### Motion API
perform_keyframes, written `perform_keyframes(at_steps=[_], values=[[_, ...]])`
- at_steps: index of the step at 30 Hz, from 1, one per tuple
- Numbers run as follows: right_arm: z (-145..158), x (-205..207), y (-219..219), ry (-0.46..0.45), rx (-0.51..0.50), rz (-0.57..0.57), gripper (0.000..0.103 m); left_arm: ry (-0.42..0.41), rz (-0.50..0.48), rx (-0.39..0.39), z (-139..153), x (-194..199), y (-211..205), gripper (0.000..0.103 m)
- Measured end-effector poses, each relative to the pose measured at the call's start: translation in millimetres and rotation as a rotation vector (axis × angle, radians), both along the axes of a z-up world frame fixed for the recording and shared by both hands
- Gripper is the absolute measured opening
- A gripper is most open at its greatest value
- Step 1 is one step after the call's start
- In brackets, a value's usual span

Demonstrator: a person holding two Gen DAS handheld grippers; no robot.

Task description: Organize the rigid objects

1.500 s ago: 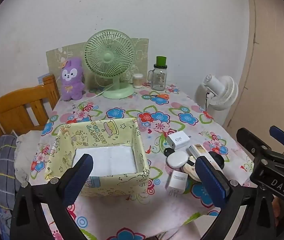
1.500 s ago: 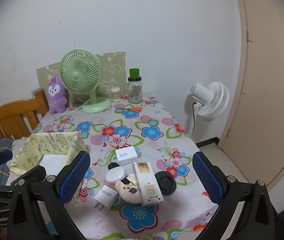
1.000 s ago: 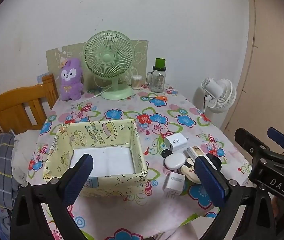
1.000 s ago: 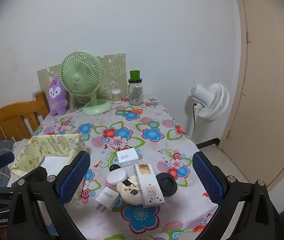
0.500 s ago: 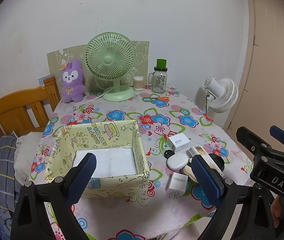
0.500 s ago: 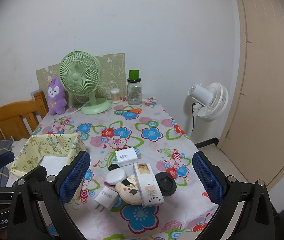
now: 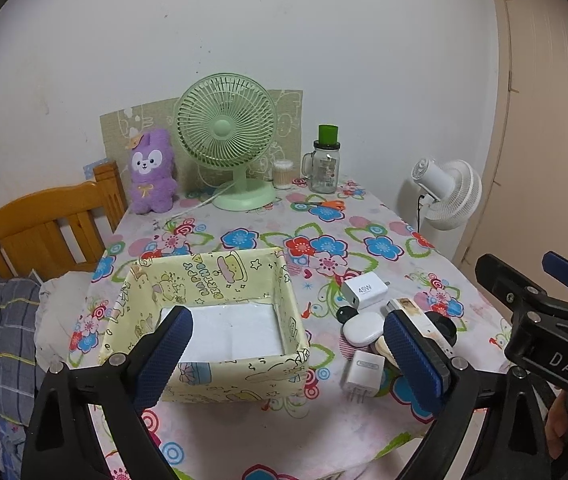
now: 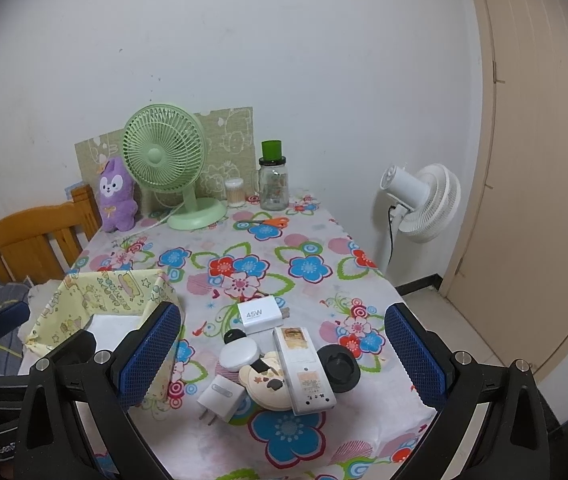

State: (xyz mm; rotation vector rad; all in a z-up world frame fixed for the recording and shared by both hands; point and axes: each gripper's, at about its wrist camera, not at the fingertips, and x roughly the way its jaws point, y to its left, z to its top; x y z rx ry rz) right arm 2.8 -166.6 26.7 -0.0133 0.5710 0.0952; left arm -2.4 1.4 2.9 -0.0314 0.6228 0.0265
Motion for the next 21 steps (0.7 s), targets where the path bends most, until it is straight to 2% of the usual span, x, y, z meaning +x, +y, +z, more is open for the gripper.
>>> perform_keyframes(at_steps=[21], values=[[1.5, 2.2, 8.8, 0.007, 0.006, 0.009, 0.103, 0.008, 0.002, -0.032, -7.0, 0.5, 3.8, 0.098]])
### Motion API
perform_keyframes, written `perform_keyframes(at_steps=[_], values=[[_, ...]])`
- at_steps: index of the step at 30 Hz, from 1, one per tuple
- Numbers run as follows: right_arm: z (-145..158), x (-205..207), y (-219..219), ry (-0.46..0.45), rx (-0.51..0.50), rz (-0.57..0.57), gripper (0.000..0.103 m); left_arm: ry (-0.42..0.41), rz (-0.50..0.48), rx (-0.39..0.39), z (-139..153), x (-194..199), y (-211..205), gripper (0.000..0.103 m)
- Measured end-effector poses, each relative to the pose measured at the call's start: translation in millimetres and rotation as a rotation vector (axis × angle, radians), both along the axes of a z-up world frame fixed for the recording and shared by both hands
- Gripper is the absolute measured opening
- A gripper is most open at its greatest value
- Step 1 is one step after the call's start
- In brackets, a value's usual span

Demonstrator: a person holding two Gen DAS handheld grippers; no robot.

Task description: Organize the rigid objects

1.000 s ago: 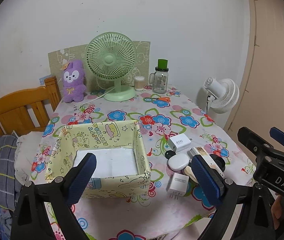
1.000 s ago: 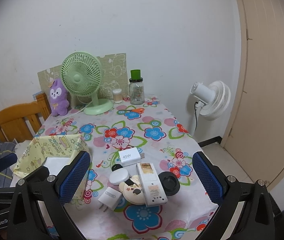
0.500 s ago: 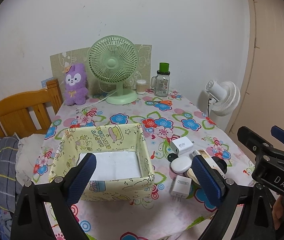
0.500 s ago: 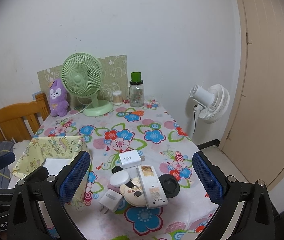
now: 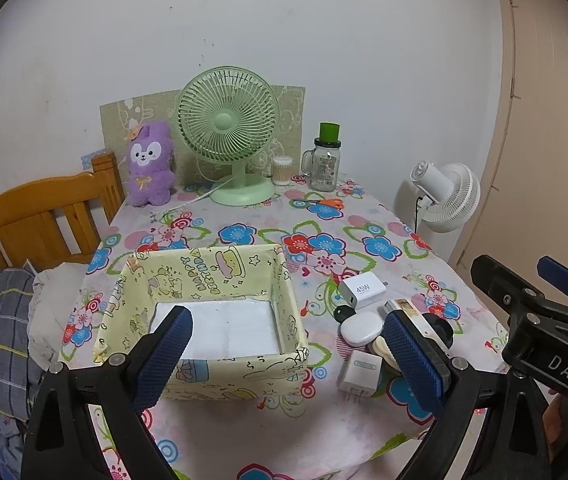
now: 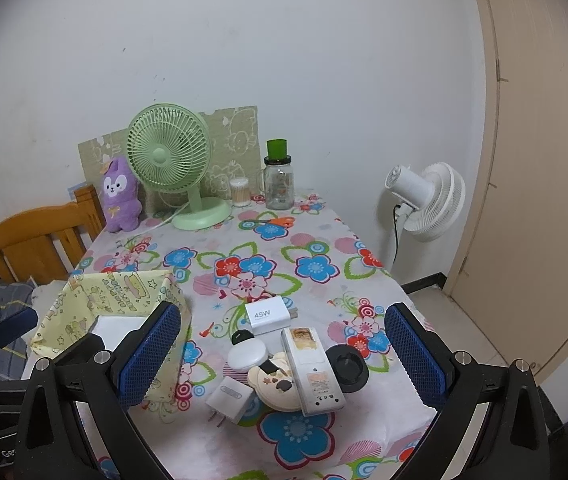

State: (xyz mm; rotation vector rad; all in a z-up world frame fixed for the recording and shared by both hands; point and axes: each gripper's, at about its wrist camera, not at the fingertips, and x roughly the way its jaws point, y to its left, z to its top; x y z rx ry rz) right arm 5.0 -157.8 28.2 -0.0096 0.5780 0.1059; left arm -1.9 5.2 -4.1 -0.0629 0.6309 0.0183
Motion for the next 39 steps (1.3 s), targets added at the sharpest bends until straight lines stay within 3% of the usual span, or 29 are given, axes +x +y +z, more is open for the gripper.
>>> perform_keyframes(at_steps=[20, 39], values=[[-3, 14, -4, -0.004, -0.024, 0.009, 0.098, 0.006, -0.012, 0.014, -6, 17, -16, 0.096], [-39, 46, -28, 0.081, -0.021, 0.000, 0.094, 0.051, -0.078, 0.026, -37, 46, -58, 0.092]])
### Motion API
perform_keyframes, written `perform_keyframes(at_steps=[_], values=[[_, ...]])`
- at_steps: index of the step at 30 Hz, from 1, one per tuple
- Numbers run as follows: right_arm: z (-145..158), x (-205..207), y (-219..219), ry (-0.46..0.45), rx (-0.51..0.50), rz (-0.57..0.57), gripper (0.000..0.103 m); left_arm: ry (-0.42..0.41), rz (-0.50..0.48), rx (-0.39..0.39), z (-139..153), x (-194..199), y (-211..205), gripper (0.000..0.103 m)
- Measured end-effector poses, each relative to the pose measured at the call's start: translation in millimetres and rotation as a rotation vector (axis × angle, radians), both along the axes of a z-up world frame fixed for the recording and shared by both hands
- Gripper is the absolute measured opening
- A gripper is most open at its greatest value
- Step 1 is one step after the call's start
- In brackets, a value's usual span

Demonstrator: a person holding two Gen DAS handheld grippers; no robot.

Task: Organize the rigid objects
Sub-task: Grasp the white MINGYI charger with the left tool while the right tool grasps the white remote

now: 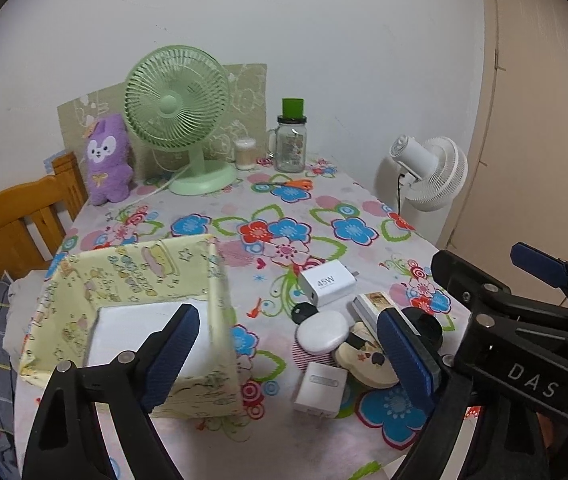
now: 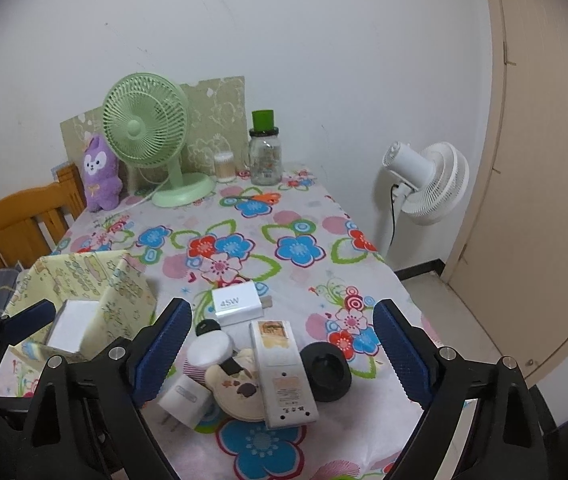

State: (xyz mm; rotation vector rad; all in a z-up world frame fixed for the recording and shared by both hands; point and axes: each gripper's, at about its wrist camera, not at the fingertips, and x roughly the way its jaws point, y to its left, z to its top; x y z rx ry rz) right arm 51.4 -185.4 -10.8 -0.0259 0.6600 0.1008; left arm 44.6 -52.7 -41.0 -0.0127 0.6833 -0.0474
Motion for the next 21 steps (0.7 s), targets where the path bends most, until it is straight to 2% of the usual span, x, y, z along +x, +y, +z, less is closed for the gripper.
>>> perform_keyframes(at_steps=[5, 8, 21], values=[[-14, 10, -6, 0.018, -0.011, 0.012, 0.093, 0.035, -0.040, -0.001, -18, 9, -12, 0.091], [-23, 16, -10, 0.042, 0.001, 0.020, 0.093, 0.058, -0.058, -0.004, -27, 15, -20, 0.087], [-70, 40, -22, 0.172, 0.016, 0.025, 0.093, 0.156, -0.098, 0.017, -62, 41, -45, 0.084]])
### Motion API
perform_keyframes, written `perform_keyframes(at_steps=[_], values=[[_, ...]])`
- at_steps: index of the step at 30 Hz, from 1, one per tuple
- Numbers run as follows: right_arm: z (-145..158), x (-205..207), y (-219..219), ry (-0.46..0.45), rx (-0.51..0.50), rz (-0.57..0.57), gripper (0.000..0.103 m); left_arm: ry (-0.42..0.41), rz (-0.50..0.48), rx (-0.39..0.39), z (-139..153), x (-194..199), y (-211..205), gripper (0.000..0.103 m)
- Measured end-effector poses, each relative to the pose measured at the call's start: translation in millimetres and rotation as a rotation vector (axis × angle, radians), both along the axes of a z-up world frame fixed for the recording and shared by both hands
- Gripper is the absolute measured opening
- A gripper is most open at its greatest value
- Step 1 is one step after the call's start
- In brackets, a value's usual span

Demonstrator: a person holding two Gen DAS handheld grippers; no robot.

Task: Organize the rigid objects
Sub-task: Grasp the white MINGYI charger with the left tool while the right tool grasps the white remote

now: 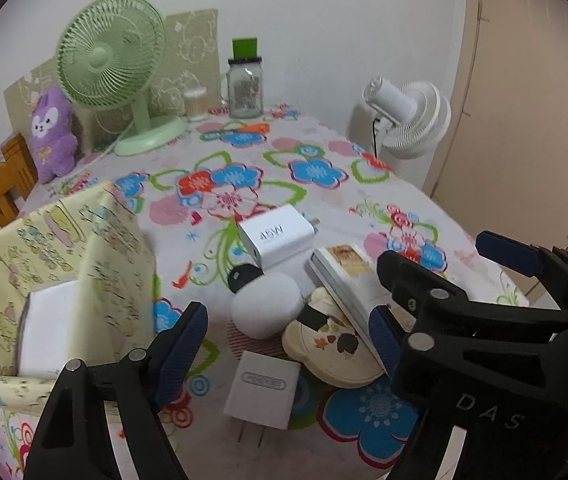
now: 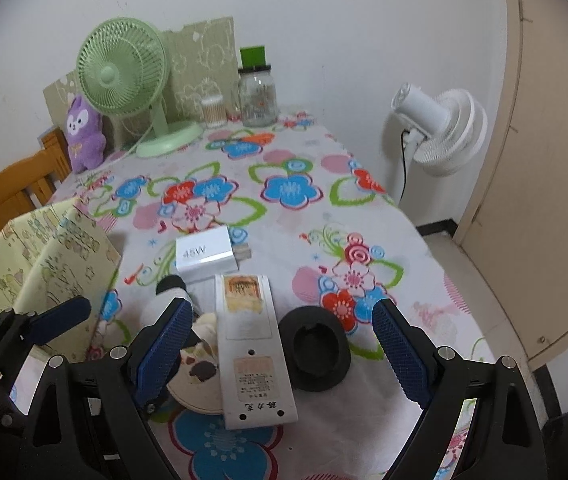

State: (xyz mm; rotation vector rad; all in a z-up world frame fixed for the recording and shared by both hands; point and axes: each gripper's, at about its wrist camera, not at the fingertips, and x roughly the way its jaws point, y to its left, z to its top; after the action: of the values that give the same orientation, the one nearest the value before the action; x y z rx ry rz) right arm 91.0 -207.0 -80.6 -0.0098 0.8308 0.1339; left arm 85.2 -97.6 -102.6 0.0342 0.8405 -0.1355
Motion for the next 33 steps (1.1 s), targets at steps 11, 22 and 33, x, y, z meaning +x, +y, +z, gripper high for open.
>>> perform_keyframes(at_steps=[11, 22, 33], values=[[-32, 17, 10, 0.099, 0.013, 0.036, 0.091, 0.083, 0.010, -0.001, -28, 15, 2, 0.081], [-51, 28, 17, 0.172, 0.093, 0.067, 0.055, 0.114, -0.013, -0.040, -38, 19, 5, 0.085], [-43, 18, 19, 0.129, 0.059, 0.037, 0.051, 0.109, 0.036, -0.035, -38, 9, 22, 0.083]])
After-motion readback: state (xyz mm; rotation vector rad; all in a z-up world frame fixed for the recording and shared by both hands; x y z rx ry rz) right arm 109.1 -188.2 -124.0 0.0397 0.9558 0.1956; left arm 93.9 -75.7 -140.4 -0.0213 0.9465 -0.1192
